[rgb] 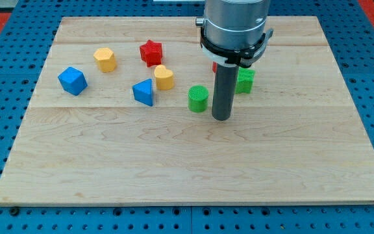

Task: Push the yellow heart and yellow hexagon towards the blue cube

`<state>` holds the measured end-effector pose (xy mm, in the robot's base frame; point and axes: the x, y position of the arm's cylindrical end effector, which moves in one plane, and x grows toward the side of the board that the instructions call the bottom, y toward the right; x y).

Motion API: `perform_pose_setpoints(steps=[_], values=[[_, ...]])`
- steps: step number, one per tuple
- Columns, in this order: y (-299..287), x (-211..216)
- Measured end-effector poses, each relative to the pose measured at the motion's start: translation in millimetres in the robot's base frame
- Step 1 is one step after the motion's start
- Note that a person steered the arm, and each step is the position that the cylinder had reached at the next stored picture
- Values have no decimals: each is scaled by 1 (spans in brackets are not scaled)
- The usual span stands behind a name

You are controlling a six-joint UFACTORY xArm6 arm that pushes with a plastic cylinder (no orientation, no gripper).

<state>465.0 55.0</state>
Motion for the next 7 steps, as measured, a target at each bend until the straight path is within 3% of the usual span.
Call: perform_pose_setpoints(steps=[3,4,5,7], values=[[-26,5],[-86,1],[-110,-8],[-77,-55]])
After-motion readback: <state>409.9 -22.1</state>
